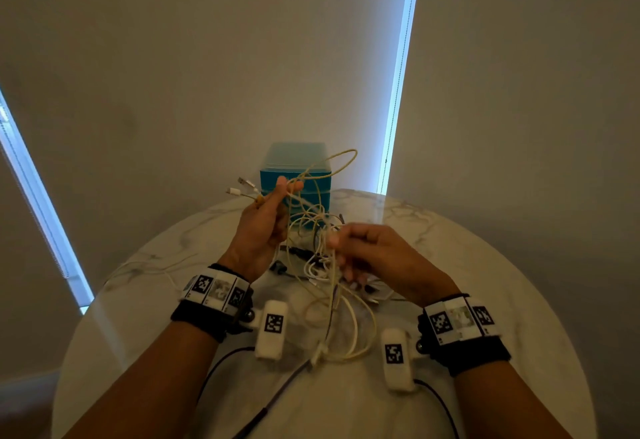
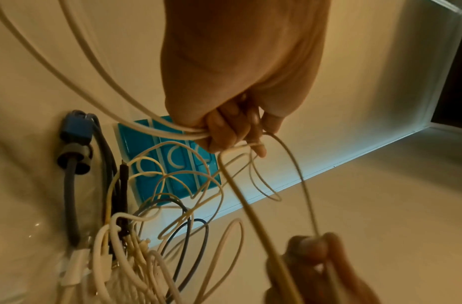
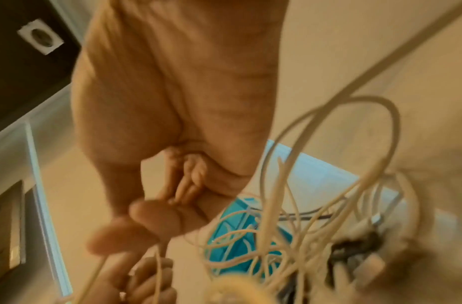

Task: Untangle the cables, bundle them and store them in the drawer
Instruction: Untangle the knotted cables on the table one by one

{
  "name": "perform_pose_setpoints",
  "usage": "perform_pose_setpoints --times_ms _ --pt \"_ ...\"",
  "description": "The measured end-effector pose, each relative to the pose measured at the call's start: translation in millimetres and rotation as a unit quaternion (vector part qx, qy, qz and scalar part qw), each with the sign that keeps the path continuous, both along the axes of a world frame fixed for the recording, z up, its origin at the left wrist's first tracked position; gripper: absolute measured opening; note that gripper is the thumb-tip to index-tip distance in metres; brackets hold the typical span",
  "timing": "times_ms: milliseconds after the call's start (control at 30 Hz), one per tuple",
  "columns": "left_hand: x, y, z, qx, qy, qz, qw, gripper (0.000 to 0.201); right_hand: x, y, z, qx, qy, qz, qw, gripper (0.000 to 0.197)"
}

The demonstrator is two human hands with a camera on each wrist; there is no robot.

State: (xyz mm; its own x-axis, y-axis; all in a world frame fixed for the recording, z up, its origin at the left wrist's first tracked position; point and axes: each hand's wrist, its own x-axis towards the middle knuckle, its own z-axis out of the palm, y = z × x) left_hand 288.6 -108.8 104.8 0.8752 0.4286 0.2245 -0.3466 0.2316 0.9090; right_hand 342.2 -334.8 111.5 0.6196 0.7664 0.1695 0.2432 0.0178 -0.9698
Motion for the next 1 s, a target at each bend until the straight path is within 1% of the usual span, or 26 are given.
perform_pose_setpoints --times_ms 67,100,133,167,233,300,367,467,533,600,633,733,800,867,933,1000 --pt "-2 -5 3 0.023 0.03 -0.035 0.999 0.057 2 2 5 0.124 0.068 -0.04 0.989 0.024" --pt "-3 -8 6 0.041 0.045 -0.05 0.997 0.061 2 4 6 0.165 0.091 -0.061 0.98 0.028" --pt "-4 -12 8 0.058 0.057 -0.065 0.995 0.065 2 6 7 0.186 0.1 -0.075 0.975 0.029" --pt "-5 -16 10 0.072 0.066 -0.078 0.992 0.068 0 8 6 0.186 0.094 -0.084 0.974 0.027" --pt "-7 -22 11 0.094 0.069 -0.095 0.989 0.066 -5 14 3 0.142 0.043 -0.095 0.984 0.023" --pt "-9 -25 11 0.115 0.057 -0.1 0.987 0.053 -10 18 -2 0.087 -0.011 -0.101 0.991 0.021" --pt "-12 -23 10 0.131 0.039 -0.099 0.986 0.04 -11 22 -8 0.047 -0.04 -0.109 0.992 0.023" --pt "-13 -21 10 0.133 0.026 -0.1 0.986 0.032 -10 26 -13 -0.001 -0.016 -0.11 0.994 0.036" --pt "-14 -20 11 0.135 0.023 -0.106 0.985 0.032 -9 27 -15 -0.039 0.008 -0.062 0.997 0.039" --pt "-13 -20 11 0.147 0.025 -0.108 0.983 0.033 -11 27 -15 -0.055 0.013 -0.012 0.998 0.035" --pt "-13 -19 10 0.153 0.026 -0.108 0.982 0.033 -11 27 -15 -0.054 0.01 -0.002 0.999 0.031" --pt "-12 -14 10 0.157 0.023 -0.092 0.983 0.032 -7 24 -14 -0.021 0.017 -0.002 1.0 0.02" --pt "-11 -11 8 0.141 0.015 -0.077 0.987 0.03 -3 21 -12 0.023 0.066 0.014 0.997 0.019" --pt "-10 -10 7 0.129 0.006 -0.074 0.989 0.03 -3 20 -10 0.049 0.116 0.038 0.991 0.023" --pt "-9 -11 7 0.141 0.003 -0.077 0.987 0.033 -8 21 -11 0.02 0.12 0.071 0.99 0.024" --pt "-9 -13 7 0.155 0.005 -0.077 0.985 0.033 -15 24 -12 -0.037 0.092 0.102 0.99 0.022"
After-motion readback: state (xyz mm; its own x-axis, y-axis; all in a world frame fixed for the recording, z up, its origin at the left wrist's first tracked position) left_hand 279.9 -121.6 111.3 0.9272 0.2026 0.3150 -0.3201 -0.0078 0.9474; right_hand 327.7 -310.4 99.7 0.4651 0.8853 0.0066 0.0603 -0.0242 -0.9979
